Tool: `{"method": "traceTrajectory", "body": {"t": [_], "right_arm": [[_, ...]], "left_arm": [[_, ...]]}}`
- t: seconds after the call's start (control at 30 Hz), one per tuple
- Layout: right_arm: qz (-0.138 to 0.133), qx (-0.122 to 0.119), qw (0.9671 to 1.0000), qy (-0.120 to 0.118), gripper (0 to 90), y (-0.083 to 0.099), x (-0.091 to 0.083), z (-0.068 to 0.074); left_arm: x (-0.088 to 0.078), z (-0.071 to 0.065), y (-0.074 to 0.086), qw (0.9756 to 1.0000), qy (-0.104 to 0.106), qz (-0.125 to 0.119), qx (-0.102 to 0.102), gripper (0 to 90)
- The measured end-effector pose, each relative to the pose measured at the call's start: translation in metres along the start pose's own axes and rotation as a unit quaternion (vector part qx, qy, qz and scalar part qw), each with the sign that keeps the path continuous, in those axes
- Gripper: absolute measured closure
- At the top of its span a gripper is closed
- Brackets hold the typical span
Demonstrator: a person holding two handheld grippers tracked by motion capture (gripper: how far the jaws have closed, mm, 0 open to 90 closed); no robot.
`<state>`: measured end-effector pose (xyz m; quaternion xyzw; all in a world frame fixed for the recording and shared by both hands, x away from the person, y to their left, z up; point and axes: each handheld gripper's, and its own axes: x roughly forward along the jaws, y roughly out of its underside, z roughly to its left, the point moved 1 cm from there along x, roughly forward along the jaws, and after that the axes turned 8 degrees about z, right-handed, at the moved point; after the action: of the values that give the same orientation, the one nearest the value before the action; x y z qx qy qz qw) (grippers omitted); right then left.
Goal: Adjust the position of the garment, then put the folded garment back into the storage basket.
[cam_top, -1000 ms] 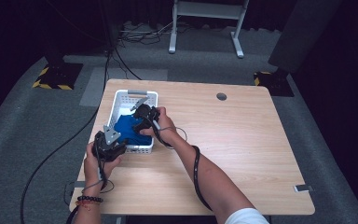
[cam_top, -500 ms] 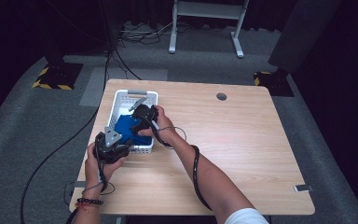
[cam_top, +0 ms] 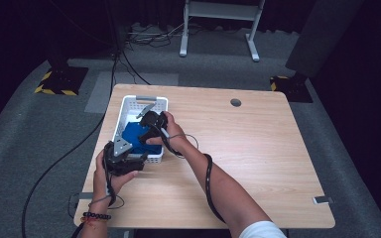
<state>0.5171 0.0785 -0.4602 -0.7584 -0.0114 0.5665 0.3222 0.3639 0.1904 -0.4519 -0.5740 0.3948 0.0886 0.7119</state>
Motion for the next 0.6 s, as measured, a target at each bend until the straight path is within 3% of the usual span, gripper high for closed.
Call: {"method": "traceTrajectory", "body": {"t": [0.23, 0.6], "right_arm": [[-0.004, -0.008, 1.0, -0.003, 11.1, -0.001, -0.004, -0.001], [-0.005, -0.028, 0.9996, 0.007, 11.0, 0.001, -0.013, 0.0]], "left_arm": [[0.001, -0.005, -0.001, 0.9999, 0.013, -0.007, 0.005, 9.7], [0.001, -0.014, -0.004, 0.9997, 0.022, -0.011, 0.009, 4.9]]}}
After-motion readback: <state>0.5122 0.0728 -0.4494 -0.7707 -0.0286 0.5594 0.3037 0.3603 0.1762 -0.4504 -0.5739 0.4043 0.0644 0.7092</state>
